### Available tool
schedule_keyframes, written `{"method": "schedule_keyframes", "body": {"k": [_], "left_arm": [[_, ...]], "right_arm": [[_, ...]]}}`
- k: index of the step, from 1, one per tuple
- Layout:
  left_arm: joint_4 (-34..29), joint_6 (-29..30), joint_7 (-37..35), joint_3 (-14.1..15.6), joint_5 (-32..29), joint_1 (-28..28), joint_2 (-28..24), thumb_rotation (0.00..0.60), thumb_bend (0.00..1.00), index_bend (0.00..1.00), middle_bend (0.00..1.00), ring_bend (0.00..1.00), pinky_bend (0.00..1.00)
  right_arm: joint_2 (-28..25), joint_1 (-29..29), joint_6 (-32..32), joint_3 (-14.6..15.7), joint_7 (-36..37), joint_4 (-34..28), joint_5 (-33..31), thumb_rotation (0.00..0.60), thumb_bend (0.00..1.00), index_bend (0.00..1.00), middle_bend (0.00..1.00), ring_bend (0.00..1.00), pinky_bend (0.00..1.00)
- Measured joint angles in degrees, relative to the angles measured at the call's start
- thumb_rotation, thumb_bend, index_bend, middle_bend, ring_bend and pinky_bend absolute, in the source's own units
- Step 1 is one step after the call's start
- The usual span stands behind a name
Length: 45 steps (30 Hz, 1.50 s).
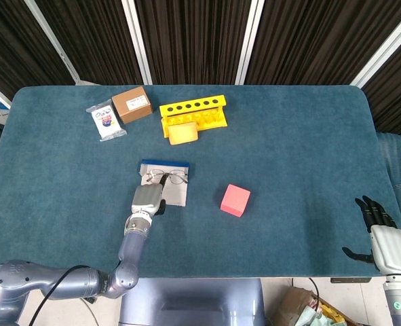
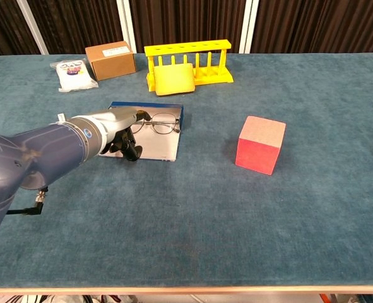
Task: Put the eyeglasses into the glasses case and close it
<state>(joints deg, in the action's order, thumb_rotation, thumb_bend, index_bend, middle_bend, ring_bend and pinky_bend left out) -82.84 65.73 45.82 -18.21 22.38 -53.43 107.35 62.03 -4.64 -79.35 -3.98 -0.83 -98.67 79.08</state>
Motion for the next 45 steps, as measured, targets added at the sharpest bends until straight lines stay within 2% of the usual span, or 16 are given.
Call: {"method": "schedule_keyframes", "body": {"k": [15, 45], "left_arm": [[1.7, 0.1, 0.1, 0.2, 0.2, 0.0, 1.0, 0.6, 0.55, 0.0, 0.78, 0.81, 0.8], [6.6, 0.9, 2.9, -2.3, -1.4, -2.0, 3.1, 0.6, 0.55, 0.0, 0.78, 0.81, 0.8]], "right_arm": [[0.0, 0.0, 0.1, -0.1, -0.2, -0.2, -0.5, 0.6, 0.0, 0.0, 0.0, 0.0, 0.18], [-0.2, 0.0, 0.7, -0.3, -0.5, -0.7, -1.7, 0.6, 0.0, 0.0, 0.0, 0.0, 0.18]]}}
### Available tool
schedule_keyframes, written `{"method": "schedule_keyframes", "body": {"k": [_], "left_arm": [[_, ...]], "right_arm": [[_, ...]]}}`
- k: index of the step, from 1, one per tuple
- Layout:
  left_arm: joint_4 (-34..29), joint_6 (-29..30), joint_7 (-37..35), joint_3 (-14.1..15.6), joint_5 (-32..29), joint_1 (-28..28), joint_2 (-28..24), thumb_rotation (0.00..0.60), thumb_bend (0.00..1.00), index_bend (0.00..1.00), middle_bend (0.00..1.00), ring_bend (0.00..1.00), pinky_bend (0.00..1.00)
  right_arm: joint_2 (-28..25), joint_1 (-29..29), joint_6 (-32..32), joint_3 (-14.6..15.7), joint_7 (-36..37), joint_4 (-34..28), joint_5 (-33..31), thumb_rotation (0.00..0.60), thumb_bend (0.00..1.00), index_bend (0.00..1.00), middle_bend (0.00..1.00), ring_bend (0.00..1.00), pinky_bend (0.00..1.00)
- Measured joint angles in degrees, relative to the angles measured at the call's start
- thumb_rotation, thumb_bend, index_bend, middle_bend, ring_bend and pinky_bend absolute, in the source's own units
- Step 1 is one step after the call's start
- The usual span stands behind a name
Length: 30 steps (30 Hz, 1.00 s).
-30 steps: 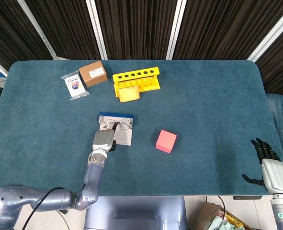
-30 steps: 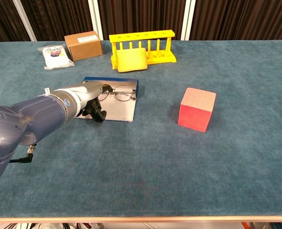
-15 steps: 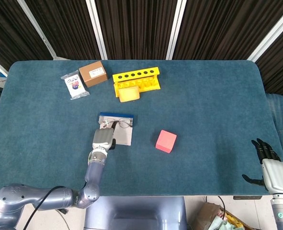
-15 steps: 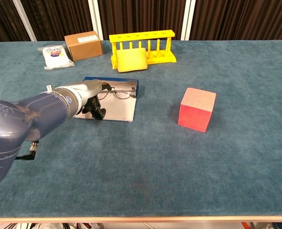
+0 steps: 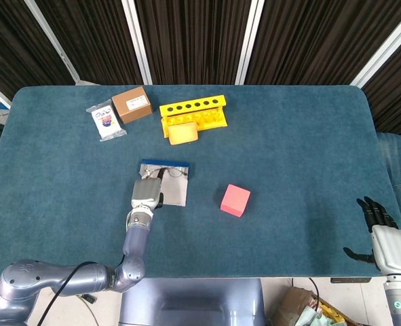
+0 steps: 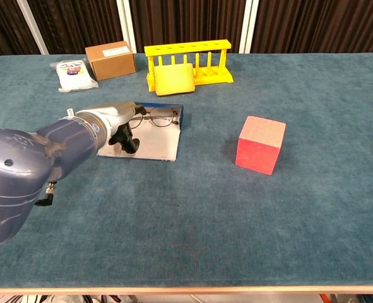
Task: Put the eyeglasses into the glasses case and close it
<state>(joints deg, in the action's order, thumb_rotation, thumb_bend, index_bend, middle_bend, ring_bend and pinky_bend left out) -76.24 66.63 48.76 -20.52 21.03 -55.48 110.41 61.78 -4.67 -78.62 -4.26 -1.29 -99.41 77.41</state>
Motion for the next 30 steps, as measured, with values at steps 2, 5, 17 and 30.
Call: {"method": "schedule_keyframes", "body": {"k": [2, 5, 17, 30], "left_arm": [[0.4, 0.0, 0.2, -0.2, -0.1, -0.1, 0.1, 0.6, 0.55, 0.0, 0.78, 0.81, 0.8], [0.9, 0.1, 0.5, -0.4, -0.2, -0.2, 0.3, 0.6, 0.55, 0.0, 0.78, 0.81, 0.8], [2.1, 0.7, 1.6, -0.9, 0.1, -0.7, 1.0, 0.6, 0.55, 0.0, 0.78, 0.81, 0.8], [-0.2, 4.9, 1.4, 1.9, 7.4, 0.3, 0.3, 0.6, 0.41, 0.2, 0.65, 0.69, 0.73]], "right_arm": [[0.0, 0.0, 0.0, 0.0, 0.0, 0.0, -0.1, 0.6, 0.0, 0.0, 0.0, 0.0, 0.18], [0.0, 0.0, 0.1, 0.0, 0.0, -0.1, -0.2, 0.6, 0.0, 0.0, 0.0, 0.0, 0.18], [-0.2, 0.0, 0.3, -0.1, 0.0, -0.3, -0.6, 0.6, 0.0, 0.0, 0.0, 0.0, 0.18], [-0.1, -0.1, 0.4, -0.1, -0.1, -0.3, -0.6, 0.6, 0.0, 0.0, 0.0, 0.0, 0.18]]}}
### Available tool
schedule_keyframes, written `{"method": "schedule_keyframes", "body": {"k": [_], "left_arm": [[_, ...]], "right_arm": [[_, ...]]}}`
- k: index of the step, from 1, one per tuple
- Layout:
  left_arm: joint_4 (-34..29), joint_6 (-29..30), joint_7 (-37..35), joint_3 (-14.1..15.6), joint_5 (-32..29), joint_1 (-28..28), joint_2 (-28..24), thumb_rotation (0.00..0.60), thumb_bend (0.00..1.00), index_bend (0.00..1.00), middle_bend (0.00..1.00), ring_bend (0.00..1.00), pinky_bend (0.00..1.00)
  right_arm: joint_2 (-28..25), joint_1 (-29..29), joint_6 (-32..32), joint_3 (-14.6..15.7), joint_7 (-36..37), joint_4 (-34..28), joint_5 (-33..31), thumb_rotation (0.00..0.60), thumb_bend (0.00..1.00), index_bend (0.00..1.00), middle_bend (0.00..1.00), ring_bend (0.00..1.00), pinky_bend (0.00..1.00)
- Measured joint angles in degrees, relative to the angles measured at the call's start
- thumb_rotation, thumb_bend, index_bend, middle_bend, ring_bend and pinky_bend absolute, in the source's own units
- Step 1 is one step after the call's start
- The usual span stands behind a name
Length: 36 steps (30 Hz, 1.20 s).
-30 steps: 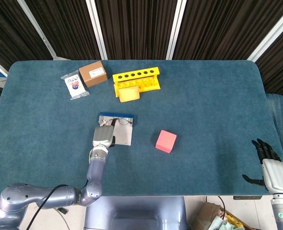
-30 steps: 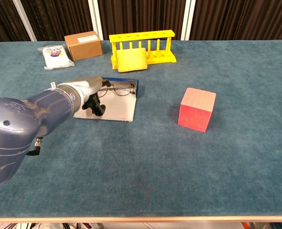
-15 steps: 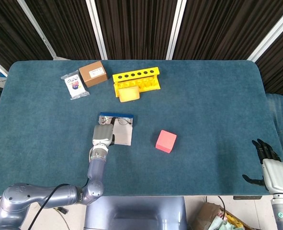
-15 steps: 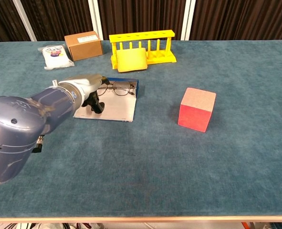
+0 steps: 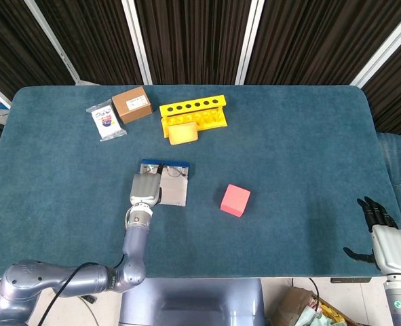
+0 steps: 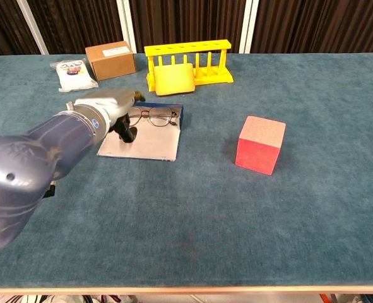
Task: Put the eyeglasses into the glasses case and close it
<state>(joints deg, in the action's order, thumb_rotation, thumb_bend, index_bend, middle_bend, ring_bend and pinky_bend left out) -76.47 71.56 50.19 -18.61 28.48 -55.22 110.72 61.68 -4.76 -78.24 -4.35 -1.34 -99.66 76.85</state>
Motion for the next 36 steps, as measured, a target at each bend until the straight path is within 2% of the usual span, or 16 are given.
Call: {"method": "schedule_keyframes", "body": {"k": [1, 4, 6, 9, 13, 18, 23, 28, 32, 36], "left_arm": [[-0.6, 1.1, -0.3, 0.8, 2.0, 0.3, -0.2, 0.6, 0.39, 0.2, 0.63, 0.65, 0.69], [-3.4, 3.7, -0.7, 2.4, 6.0, 1.5, -1.3, 0.6, 0.31, 0.16, 0.47, 0.42, 0.46], [-5.7, 4.2, -0.6, 3.0, 6.4, 2.1, -2.2, 0.6, 0.28, 0.14, 0.37, 0.3, 0.35], [-9.5, 3.8, -0.2, 4.3, 6.2, 3.4, -4.3, 0.6, 0.24, 0.13, 0.26, 0.21, 0.29], [-13.3, 2.2, 0.0, 6.9, 6.7, 5.1, -7.5, 0.6, 0.22, 0.12, 0.25, 0.16, 0.22], [-14.0, 0.8, -1.2, 9.2, 9.7, 6.2, -8.9, 0.6, 0.2, 0.12, 0.26, 0.14, 0.2], [-12.0, -0.2, -2.2, 10.5, 12.9, 6.8, -9.4, 0.6, 0.18, 0.14, 0.28, 0.13, 0.17], [-8.6, -0.4, -2.9, 11.5, 16.2, 7.0, -8.5, 0.6, 0.19, 0.16, 0.25, 0.09, 0.14], [-6.3, -0.9, -1.5, 12.0, 16.5, 7.1, -7.3, 0.6, 0.18, 0.16, 0.19, 0.06, 0.12], [-5.5, -1.6, -1.1, 11.9, 16.3, 7.4, -6.8, 0.6, 0.18, 0.15, 0.18, 0.06, 0.11]], "right_arm": [[0.0, 0.0, 0.0, 0.0, 0.0, 0.0, 0.0, 0.6, 0.0, 0.0, 0.0, 0.0, 0.18], [0.0, 0.0, -0.1, 0.0, 0.0, -0.1, 0.1, 0.6, 0.0, 0.0, 0.0, 0.0, 0.18], [0.0, 0.1, -0.1, 0.0, 0.0, -0.1, 0.1, 0.6, 0.0, 0.0, 0.0, 0.0, 0.18], [0.0, 0.1, 0.0, 0.0, 0.1, -0.2, -0.1, 0.6, 0.0, 0.0, 0.0, 0.0, 0.18], [-0.1, 0.0, 0.2, 0.0, 0.2, -0.3, -0.2, 0.6, 0.0, 0.0, 0.0, 0.0, 0.18], [-0.2, 0.0, 0.4, 0.0, 0.3, -0.4, -0.4, 0.6, 0.0, 0.0, 0.0, 0.0, 0.18], [-0.3, 0.0, 0.6, 0.0, 0.7, -0.5, -0.6, 0.6, 0.0, 0.0, 0.0, 0.0, 0.18], [-0.6, -0.1, 1.1, 0.1, 1.0, -0.9, -1.0, 0.6, 0.0, 0.0, 0.0, 0.0, 0.18], [-0.7, -0.1, 1.3, 0.0, 1.0, -1.1, -1.2, 0.6, 0.0, 0.0, 0.0, 0.0, 0.18], [-0.8, -0.1, 1.4, 0.0, 1.0, -1.2, -1.3, 0.6, 0.0, 0.0, 0.0, 0.0, 0.18]]}}
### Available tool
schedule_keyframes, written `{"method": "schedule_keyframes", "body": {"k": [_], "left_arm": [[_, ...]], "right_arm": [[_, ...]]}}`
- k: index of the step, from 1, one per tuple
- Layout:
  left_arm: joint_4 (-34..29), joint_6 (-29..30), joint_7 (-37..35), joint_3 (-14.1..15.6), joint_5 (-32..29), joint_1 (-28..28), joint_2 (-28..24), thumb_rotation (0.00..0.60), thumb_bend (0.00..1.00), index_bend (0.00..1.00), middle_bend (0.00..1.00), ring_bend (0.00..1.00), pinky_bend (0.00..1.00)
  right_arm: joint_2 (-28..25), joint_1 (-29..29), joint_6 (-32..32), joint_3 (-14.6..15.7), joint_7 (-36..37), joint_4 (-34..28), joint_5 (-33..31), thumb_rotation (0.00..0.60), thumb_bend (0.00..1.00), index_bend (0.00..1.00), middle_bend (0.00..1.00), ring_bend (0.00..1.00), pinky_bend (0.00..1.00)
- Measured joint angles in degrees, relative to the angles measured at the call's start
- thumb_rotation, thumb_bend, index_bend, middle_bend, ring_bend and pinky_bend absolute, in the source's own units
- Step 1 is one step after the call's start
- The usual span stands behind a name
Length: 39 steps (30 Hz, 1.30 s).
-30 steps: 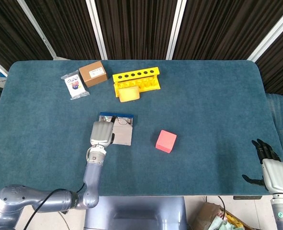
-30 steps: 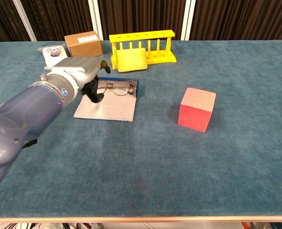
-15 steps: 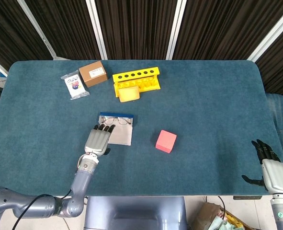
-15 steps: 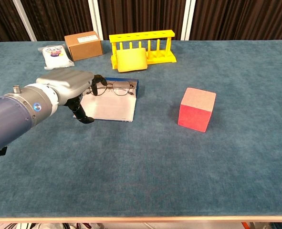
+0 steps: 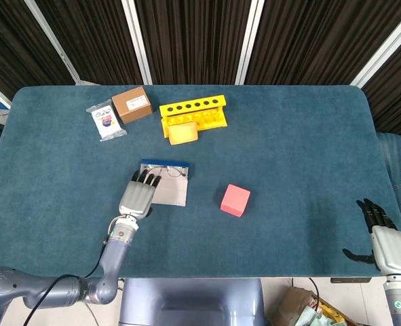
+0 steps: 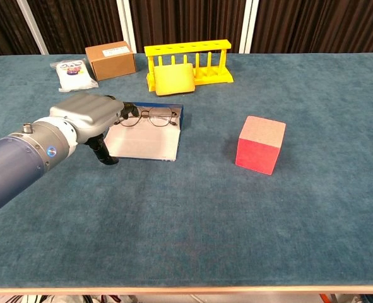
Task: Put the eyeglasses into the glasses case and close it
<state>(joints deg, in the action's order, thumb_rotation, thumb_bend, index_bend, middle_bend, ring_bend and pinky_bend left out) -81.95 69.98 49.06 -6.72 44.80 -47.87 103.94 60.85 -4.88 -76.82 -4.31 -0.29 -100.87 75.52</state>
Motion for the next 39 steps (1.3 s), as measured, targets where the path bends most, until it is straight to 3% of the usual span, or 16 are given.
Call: {"method": "schedule_keyframes", "body": {"k": [17, 39], "left_arm": [[4.3, -1.6, 0.0, 0.1, 3.2, 0.7, 2.2, 0.6, 0.18, 0.15, 0.2, 0.06, 0.1], [8.1, -3.2, 1.2, -2.0, 3.9, 0.9, 4.9, 0.6, 0.18, 0.2, 0.21, 0.06, 0.1]], "right_arm": [[-0.2, -0.1, 0.3, 0.0, 0.2, -0.2, -0.2, 0.6, 0.0, 0.0, 0.0, 0.0, 0.18], [-0.1, -0.1, 0.1, 0.0, -0.1, -0.1, -0.2, 0.6, 0.0, 0.0, 0.0, 0.0, 0.18]]}}
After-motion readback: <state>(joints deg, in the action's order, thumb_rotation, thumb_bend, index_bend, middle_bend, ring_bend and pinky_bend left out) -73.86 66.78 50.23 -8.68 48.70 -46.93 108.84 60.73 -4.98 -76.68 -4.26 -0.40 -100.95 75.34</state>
